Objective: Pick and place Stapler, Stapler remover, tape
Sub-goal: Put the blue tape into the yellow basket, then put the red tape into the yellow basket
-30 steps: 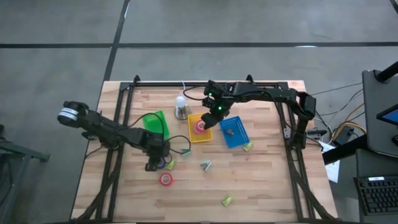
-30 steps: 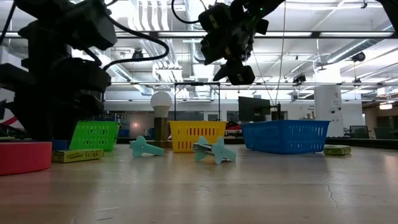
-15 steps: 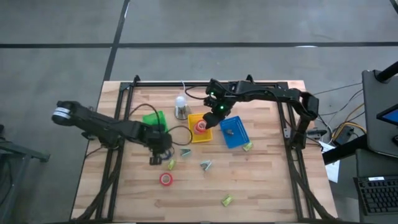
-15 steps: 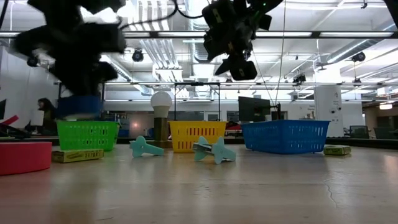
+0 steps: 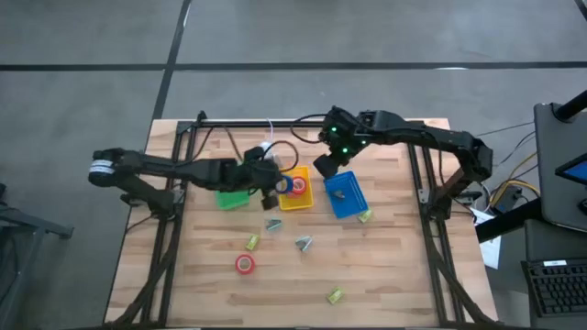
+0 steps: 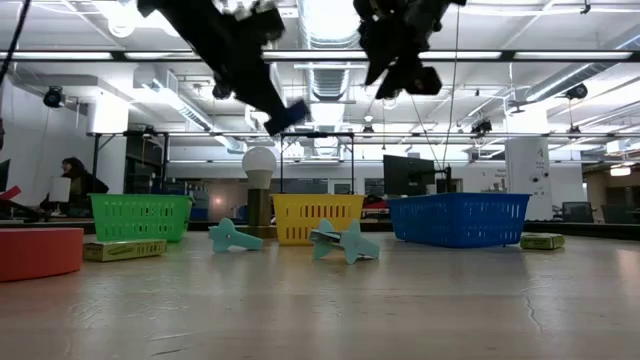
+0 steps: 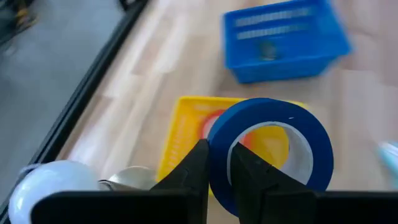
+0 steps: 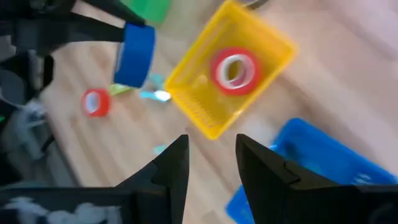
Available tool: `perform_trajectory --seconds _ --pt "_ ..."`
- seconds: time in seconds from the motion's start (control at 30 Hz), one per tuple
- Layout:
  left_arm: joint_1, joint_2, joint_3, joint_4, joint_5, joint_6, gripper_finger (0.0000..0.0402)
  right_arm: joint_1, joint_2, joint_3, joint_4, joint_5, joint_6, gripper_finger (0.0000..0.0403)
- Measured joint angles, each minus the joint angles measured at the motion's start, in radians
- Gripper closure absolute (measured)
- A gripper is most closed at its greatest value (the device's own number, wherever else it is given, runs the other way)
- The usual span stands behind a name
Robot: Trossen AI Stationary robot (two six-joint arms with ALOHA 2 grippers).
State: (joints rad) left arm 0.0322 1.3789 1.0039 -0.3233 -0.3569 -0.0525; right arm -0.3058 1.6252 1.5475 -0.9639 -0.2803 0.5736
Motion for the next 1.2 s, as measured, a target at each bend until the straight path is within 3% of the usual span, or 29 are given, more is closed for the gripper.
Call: perform_trajectory --seconds 0.3,0.43,0.6,1.0,1.1,1.2 --pt "0.014 0.194 0.046 0.036 0.063 -0.021 0.0342 0.000 -0.078 -0.014 -0.059 0.174 0.022 0.0292" --pt "0.010 0.259 0.071 0.036 0.000 -0.006 0.0344 0.000 -0.079 -0.015 -0.062 0.187 0.032 0.0298" --pt "0.010 0.296 0.098 0.036 -0.004 -0.023 0.0333 0.000 -0.064 -0.015 -0.066 0.187 0.028 0.0307" --pt "0.010 0.299 0.122 0.034 -0.060 -0.090 0.0237 -0.001 -0.061 -0.026 -0.067 0.206 0.018 0.0329" --pt "0.010 0.280 0.131 -0.010 -0.018 -0.127 0.0214 -0.001 -0.061 -0.028 -0.069 0.206 0.017 0.0334" --pt "0.013 0.255 0.132 -0.007 0.150 -0.115 0.0202 0.000 -0.061 -0.029 -0.069 0.206 0.007 0.0335"
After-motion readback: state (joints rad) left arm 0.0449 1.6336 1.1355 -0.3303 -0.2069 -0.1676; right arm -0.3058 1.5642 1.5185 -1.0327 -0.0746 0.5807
